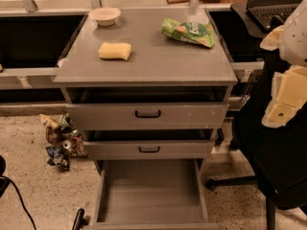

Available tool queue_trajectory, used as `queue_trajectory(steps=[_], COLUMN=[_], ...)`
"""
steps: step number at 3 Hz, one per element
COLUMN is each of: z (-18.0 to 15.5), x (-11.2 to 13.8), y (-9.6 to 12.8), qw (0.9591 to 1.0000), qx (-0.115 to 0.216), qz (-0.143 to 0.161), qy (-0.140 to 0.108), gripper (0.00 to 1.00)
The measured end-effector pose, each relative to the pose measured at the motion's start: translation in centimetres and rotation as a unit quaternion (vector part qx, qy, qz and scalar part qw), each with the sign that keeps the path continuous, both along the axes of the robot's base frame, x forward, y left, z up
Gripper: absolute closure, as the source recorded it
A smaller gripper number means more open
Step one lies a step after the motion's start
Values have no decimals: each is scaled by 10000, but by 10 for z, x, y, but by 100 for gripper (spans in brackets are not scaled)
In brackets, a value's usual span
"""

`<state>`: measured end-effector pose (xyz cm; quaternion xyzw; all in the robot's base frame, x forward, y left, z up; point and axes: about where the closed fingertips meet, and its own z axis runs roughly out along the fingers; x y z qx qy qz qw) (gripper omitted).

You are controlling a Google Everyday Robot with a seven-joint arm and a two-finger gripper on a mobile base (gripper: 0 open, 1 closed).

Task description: Place sponge into bottom drawer

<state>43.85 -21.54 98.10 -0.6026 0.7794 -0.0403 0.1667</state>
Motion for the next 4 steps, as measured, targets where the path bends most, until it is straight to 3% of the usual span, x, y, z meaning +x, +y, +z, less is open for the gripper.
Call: queue_trajectory(steps=[2,4], z=[-2,-33], x=[14,112], y=[3,42], qw=[9999,9969], qx=[43,651], qz=[102,261], qy=[-87,-370], gripper=[0,0])
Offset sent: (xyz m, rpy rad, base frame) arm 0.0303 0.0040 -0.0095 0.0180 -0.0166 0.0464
